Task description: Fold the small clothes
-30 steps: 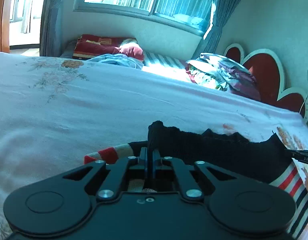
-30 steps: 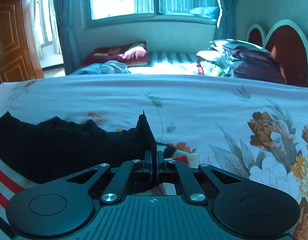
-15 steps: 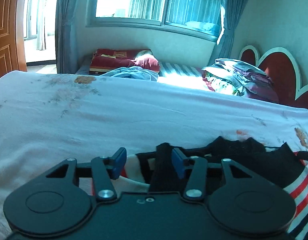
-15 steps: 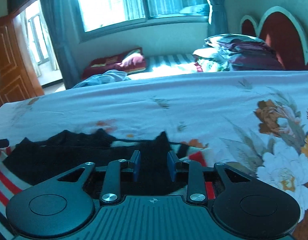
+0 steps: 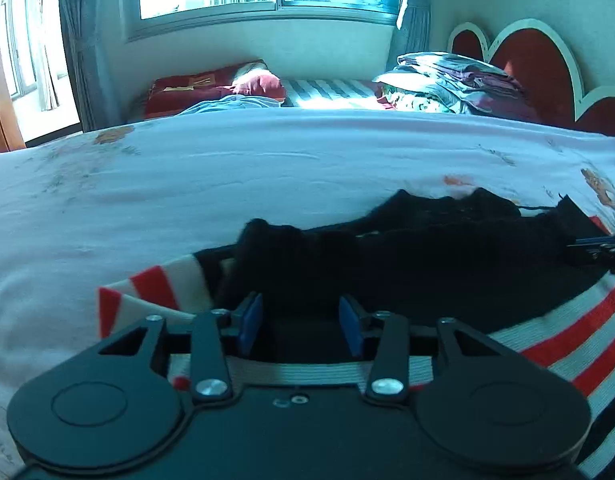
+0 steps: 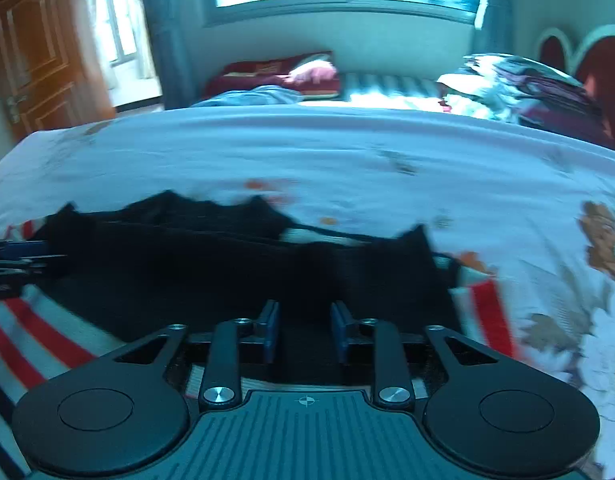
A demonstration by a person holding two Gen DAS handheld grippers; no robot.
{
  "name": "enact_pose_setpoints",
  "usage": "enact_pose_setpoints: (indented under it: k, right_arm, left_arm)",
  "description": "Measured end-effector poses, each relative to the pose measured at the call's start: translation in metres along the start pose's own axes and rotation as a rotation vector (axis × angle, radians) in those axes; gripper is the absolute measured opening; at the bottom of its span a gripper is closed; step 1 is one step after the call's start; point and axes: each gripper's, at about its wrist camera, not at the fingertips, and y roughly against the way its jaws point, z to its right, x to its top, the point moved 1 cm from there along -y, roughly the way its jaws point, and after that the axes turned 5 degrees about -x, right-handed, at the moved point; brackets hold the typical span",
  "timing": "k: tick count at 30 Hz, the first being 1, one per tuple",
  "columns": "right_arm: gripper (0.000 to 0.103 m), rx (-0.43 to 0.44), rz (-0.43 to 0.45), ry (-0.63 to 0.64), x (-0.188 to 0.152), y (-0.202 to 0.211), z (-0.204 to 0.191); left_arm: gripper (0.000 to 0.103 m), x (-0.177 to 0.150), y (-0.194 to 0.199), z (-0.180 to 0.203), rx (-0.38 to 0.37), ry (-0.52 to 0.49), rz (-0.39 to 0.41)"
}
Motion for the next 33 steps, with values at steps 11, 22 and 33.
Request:
enact_pose_setpoints:
  k: [11, 22, 33]
  right_arm:
    - [0.016, -0.039, 0.025, -0.013, -0.002, 0.022, 0.011]
    - [0.029, 0.105, 0.014, 0.075, -0.027, 0.047, -0.055]
    - [0.029, -0.124, -0.046, 0.076, -0.058, 0.066, 0.023]
  left_arm:
    - [0.046, 0.002, 0.011, 0.004, 0.039, -0.019, 0.025]
    - [0.069, -0.023, 0.023, 0.103, -0.102, -0.104, 0.013]
    - [0.074, -0.052, 0.057, 0.021, 0.029, -0.045, 0.013]
